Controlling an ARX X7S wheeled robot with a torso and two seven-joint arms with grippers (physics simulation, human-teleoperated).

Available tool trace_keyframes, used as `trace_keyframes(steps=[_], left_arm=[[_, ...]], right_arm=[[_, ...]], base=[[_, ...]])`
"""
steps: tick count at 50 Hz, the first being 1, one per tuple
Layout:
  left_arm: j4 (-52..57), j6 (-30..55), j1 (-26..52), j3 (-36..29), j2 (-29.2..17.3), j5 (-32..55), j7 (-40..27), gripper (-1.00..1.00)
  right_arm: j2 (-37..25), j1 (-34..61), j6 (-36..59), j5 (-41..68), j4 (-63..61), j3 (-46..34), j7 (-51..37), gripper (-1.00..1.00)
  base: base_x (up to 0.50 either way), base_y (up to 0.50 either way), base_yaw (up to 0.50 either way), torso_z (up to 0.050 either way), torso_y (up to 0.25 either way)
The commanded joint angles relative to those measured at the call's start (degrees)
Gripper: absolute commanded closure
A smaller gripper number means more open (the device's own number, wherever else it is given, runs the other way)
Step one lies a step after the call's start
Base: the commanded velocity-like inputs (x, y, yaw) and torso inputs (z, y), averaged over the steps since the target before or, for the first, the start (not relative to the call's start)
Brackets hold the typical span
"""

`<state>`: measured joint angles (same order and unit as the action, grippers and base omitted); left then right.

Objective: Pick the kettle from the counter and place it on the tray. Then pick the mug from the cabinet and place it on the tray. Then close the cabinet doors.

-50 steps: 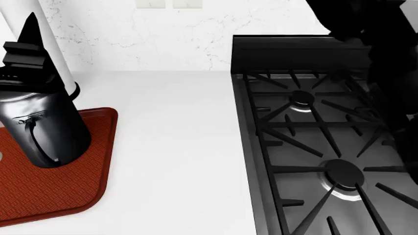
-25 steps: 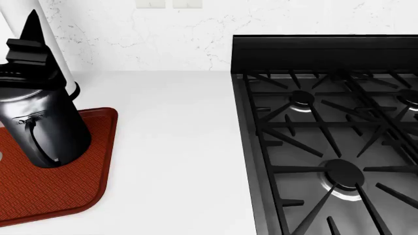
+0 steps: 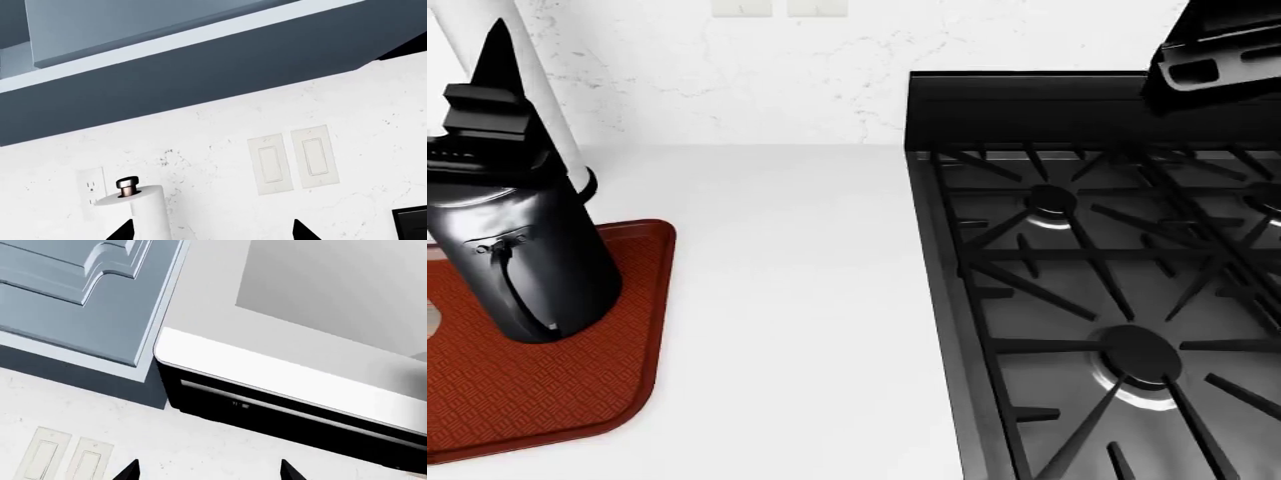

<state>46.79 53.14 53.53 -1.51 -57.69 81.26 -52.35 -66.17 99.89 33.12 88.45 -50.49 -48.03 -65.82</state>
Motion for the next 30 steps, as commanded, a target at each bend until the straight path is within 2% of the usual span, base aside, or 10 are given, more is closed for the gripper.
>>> trace_keyframes(steps=[1,30], left_arm=[[0.29,-0.41,-0.48,0.09,-0.02,-0.93,0.59,-1.00],[0.70,-1.23,-1.09,0.84,-0.70,-1.25,0.82,-1.00]], right_arm=[[-2.75,-2.02,-0.58,0.15,-2.59,0.17,0.07,-1.00],[-1.27,-1.12,0.66,-0.18,-2.47,0.64,0.35,-1.00]], base=[[0.00,0.50,0.00,0.000,0.000],[0.00,0.50,0.00,0.000,0.000]])
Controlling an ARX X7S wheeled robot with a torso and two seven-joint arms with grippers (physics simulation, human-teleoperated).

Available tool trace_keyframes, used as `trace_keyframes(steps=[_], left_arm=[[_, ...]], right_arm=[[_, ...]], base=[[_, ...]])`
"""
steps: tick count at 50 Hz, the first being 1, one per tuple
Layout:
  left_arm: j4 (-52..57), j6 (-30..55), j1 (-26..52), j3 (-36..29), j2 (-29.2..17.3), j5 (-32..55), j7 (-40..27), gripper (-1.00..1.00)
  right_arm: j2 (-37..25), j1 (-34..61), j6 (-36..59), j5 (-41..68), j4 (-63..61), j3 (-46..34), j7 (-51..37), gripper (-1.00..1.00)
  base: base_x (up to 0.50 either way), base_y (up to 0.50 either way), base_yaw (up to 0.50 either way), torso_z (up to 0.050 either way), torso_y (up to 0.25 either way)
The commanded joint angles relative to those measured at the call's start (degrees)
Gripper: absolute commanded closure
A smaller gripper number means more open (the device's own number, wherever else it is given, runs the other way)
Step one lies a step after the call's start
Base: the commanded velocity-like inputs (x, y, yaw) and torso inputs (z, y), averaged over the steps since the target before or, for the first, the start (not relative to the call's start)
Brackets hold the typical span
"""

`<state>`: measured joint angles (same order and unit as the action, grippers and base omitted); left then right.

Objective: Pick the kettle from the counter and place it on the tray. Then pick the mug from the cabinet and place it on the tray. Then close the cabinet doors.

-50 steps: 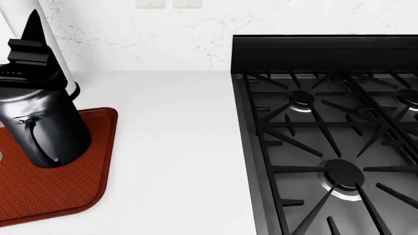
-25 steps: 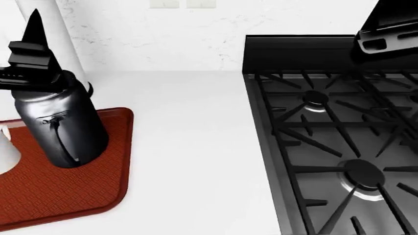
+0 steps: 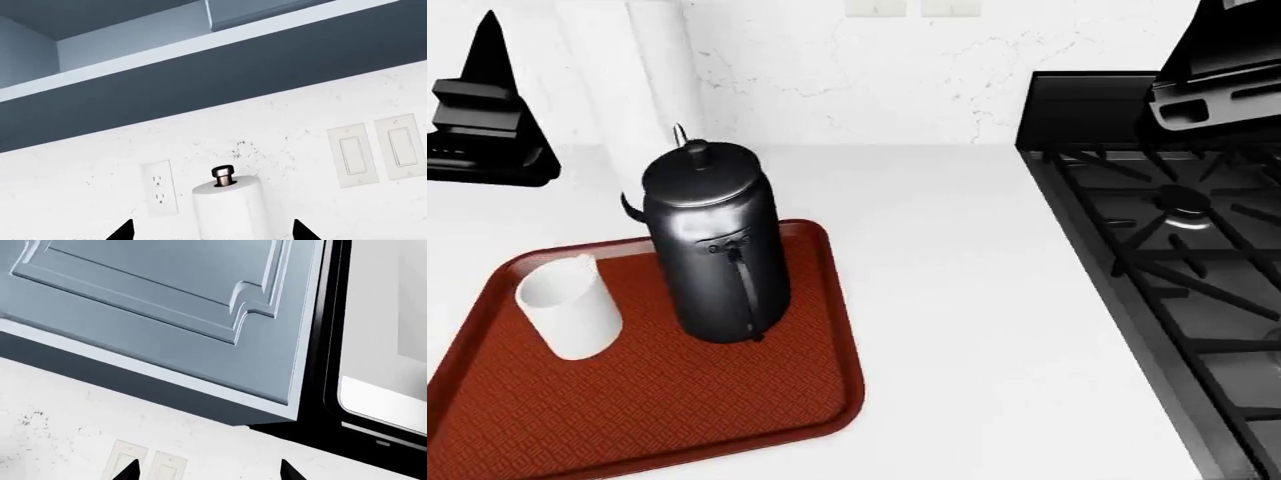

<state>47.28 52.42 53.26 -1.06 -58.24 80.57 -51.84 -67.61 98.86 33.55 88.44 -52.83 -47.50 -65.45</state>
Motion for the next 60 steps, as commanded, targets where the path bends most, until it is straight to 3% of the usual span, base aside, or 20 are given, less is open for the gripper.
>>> trace_keyframes(steps=[1,60], left_arm=[[0.27,-0.59,-0.95,0.54,-0.24,-0.45,0.25,-1.00],[0.38,-1.09,-0.15,0.47,-0.90,0.78,-0.25,-1.00]], right_arm=[[0.14,-0.11,0.19,-0.16,-0.17,0.15,-0.04,-1.00],[-0.67,-0.71,-0.11,0.83,-0.90,1.56,-0.17,-1.00]], base=[[0.00,0.50,0.00,0.000,0.000],[0.00,0.50,0.00,0.000,0.000]])
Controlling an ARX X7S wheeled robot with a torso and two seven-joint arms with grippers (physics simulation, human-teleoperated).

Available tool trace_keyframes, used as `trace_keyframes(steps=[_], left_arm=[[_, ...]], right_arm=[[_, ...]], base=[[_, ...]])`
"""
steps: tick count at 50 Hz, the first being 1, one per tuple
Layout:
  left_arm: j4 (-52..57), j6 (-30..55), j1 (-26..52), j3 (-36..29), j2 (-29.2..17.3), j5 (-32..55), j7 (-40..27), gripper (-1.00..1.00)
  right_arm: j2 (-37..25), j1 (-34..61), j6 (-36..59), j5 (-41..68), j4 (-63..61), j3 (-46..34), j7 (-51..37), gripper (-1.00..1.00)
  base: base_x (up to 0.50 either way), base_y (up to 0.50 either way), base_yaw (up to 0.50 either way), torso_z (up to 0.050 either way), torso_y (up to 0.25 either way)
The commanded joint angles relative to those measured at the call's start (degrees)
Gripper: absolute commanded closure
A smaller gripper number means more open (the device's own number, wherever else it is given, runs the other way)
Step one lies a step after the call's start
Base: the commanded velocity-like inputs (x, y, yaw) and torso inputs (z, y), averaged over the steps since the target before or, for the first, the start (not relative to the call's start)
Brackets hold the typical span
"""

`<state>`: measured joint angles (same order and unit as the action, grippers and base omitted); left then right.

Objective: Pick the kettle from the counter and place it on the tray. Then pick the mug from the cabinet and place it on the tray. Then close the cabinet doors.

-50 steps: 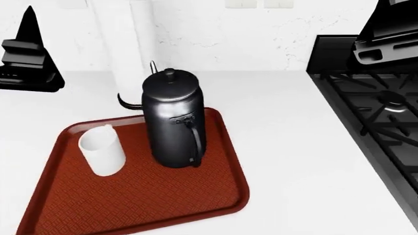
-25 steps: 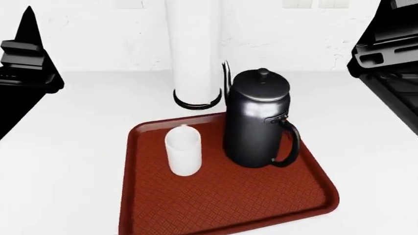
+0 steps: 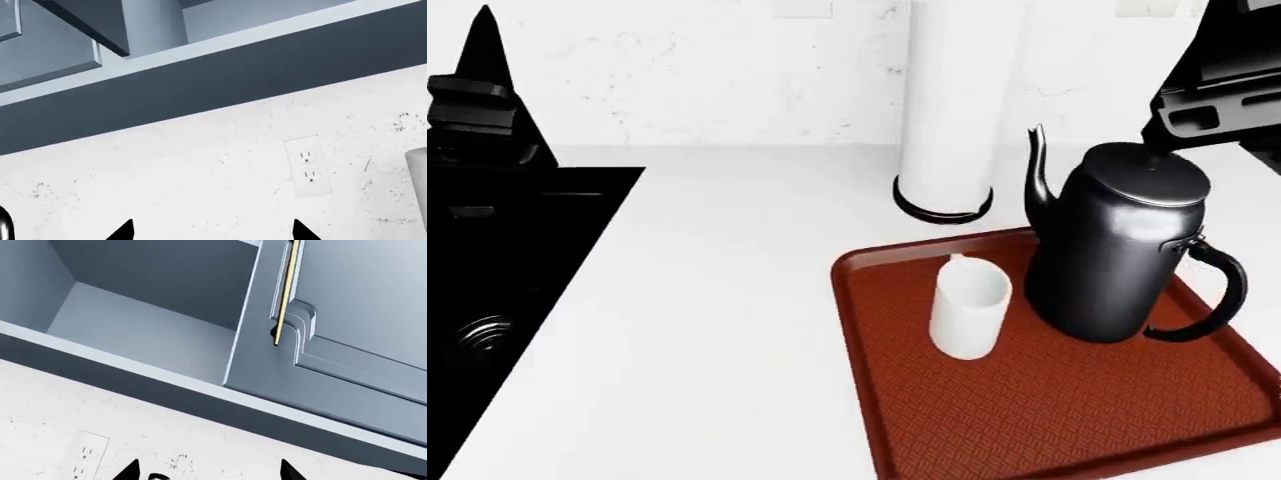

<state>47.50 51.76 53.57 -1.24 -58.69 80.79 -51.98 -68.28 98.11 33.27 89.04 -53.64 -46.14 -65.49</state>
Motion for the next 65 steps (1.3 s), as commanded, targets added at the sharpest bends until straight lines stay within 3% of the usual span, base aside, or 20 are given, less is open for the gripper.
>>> trace_keyframes(steps=[1,25,42,50,56,65], left_arm=[[0.16,-0.50,-0.54,0.74,-0.48,0.56,-0.12,-1.00],[0.66,-1.04,-1.03,1.47,-1.14,1.16,-0.49,-1.00],[2.73,-2.67,2.87,3.92,-1.65,-3.59,-1.96,-1.00],[4.35,-2.61,8.57,6.23,-4.87,1.01,-6.31,-1.00],[4.28,0.53,17.85,1.92,-5.59,3.79,-10.32,-1.00],[3.64,5.93,30.45,-4.51,-2.82,-0.70,-11.82,-1.00]], right_arm=[[0.04,-0.04,0.18,0.13,-0.07,0.17,-0.14,-1.00],[0.40,-2.06,-0.35,-2.61,0.29,0.05,0.32,-1.00],[0.12,-3.16,-1.83,-3.11,0.30,0.67,-0.15,-1.00],[-0.66,-2.93,-2.04,-2.28,-0.07,1.20,-0.37,-1.00],[-1.01,-4.21,-2.99,-3.33,-0.23,1.21,-0.27,-1.00],[-1.96,-5.54,-4.12,-3.98,-0.86,1.40,-0.31,-1.00]], base=[[0.00,0.50,0.00,0.000,0.000],[0.00,0.50,0.00,0.000,0.000],[0.00,0.00,0.00,0.000,0.000],[0.00,0.00,0.00,0.000,0.000],[0.00,0.00,0.00,0.000,0.000],[0.00,0.00,0.00,0.000,0.000]])
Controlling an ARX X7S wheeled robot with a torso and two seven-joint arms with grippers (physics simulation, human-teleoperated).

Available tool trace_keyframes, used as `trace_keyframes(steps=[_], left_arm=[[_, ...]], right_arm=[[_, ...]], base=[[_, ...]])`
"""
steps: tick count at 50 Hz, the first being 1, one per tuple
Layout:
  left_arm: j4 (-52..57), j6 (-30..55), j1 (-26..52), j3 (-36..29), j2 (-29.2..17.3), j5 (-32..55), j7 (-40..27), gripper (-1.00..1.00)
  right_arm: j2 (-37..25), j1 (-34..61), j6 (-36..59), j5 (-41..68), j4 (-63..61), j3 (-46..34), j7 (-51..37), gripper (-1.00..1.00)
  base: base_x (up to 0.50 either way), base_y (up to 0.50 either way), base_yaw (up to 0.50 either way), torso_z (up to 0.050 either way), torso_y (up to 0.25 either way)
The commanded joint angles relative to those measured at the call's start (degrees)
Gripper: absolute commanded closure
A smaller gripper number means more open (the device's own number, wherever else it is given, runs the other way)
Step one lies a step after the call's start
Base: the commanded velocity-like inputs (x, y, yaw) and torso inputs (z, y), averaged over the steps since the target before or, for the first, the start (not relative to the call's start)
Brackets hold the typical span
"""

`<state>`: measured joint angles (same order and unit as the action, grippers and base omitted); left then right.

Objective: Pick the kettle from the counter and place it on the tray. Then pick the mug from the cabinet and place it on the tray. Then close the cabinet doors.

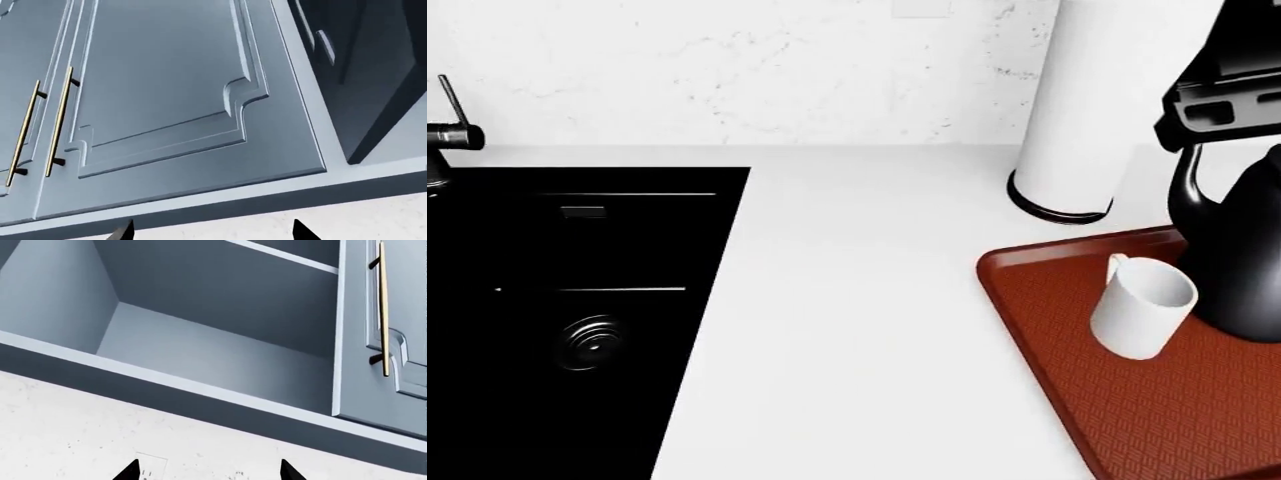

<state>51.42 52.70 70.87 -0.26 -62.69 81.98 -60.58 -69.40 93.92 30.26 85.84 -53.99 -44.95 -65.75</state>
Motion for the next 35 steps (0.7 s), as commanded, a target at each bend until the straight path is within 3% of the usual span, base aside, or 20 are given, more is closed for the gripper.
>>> trace_keyframes(steps=[1,9,19,28,35], left_arm=[[-0.50,6.00,14.66,-6.49,1.54,-2.61,-3.31,-1.00],[-3.23,11.41,24.65,-10.01,2.20,-2.87,-4.03,-1.00],[-6.34,17.40,34.80,-15.36,3.10,-9.52,-0.92,-1.00],[-8.39,17.57,38.81,-18.56,5.08,-15.51,1.32,-1.00],[-12.09,15.29,40.52,-23.07,5.31,-23.15,6.68,-1.00]], right_arm=[[-0.87,-1.56,-1.30,-0.97,-0.52,0.22,-0.02,-1.00],[-1.67,-2.78,-2.59,-1.98,-0.72,0.51,0.24,-1.00],[-1.34,-3.09,-3.05,-2.60,-0.37,0.77,0.57,-1.00],[-1.53,-3.47,-3.37,-2.87,-0.44,0.96,0.52,-1.00],[-3.02,-3.78,-4.19,-2.03,-1.29,1.52,0.36,-1.00]], base=[[0.00,0.00,0.00,0.000,0.000],[0.00,0.00,0.00,0.000,0.000],[0.00,0.00,0.00,0.000,0.000],[0.00,0.00,0.00,0.000,0.000],[0.00,0.00,0.00,0.000,0.000]])
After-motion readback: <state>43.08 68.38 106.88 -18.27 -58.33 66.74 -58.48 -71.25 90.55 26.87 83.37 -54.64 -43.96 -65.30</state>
